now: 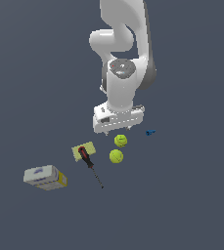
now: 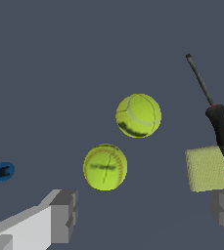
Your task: Pick up a designated object from a clutter of objects.
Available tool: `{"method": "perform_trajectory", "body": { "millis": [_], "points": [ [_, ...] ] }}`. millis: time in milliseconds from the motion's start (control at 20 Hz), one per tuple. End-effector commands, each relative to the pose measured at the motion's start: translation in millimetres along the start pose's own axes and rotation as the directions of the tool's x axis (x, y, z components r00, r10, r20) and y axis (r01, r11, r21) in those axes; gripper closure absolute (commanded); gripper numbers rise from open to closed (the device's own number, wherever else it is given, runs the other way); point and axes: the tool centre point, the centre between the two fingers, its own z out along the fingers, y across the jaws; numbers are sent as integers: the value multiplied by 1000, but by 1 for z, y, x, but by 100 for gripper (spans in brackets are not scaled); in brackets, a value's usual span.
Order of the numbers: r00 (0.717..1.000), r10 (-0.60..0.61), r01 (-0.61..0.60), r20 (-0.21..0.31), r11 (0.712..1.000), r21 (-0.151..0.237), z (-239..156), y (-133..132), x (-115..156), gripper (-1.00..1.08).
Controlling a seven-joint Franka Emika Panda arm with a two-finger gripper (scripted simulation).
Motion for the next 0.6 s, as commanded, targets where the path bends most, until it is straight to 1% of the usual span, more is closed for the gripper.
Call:
{"method": "perform_trajectory", "body": {
  "millis": [0, 250, 550],
  "points": [
    [999, -45, 45, -5, 999, 0, 19, -8, -3, -92],
    [994, -111, 111, -10, 994, 0, 46, -19, -11, -92],
    [988, -155, 155, -14, 988, 1, 63, -27, -16, -92]
  ]
}}
